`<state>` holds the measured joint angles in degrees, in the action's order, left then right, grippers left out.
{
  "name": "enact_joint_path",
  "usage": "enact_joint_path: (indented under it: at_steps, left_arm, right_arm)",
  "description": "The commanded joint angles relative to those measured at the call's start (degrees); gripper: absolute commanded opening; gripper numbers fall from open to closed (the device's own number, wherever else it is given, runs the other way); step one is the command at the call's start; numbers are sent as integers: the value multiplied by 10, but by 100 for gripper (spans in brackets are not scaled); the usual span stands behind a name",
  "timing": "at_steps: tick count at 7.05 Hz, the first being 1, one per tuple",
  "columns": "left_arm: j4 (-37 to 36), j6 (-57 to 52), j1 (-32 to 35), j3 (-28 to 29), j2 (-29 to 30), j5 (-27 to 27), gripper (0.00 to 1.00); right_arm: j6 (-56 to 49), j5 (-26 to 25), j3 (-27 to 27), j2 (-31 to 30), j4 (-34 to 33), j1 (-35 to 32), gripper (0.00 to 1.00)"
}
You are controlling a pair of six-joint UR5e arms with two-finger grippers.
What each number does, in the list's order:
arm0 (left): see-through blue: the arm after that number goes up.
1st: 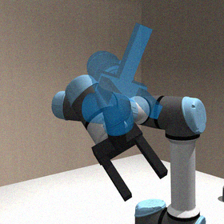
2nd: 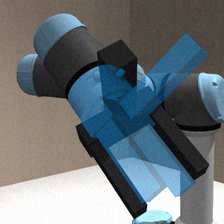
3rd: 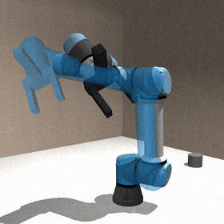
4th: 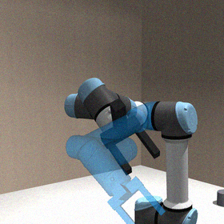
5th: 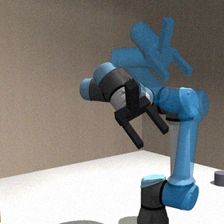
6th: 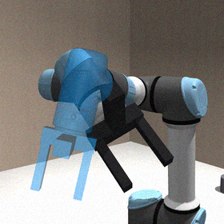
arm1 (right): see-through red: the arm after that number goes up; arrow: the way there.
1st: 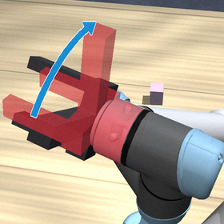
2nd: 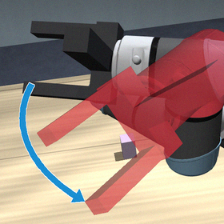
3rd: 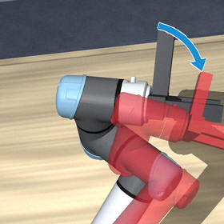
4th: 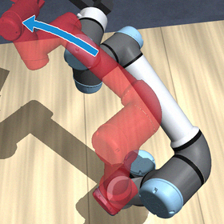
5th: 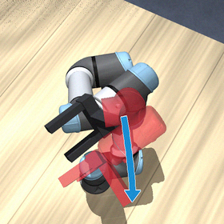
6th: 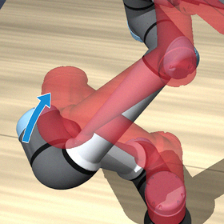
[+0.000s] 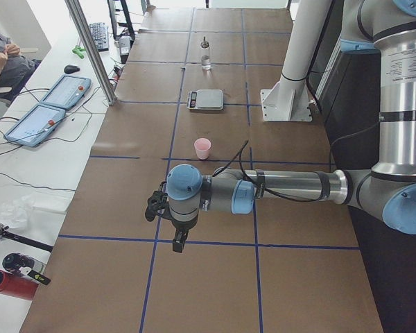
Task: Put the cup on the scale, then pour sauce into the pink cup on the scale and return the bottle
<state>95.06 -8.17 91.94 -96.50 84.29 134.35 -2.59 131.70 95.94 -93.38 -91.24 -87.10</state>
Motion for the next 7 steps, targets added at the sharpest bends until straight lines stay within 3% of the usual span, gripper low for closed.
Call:
enact_joint_path:
  at_steps: [1, 3, 6, 7]
  left_arm:
    - [1, -1, -5, -3, 0, 1, 100]
    - [41, -10, -11, 2, -1, 2, 100]
    - [128, -21, -16, 10, -4, 9, 100]
    - [190, -22, -16, 36, -4, 10, 100]
  right_arm:
    - [0, 0, 0, 0, 0, 6, 100]
    - [8, 0, 0, 7, 3, 15, 100]
    - [7, -2, 0, 7, 111, 22, 100]
    - [8, -8, -5, 21, 156, 29, 100]
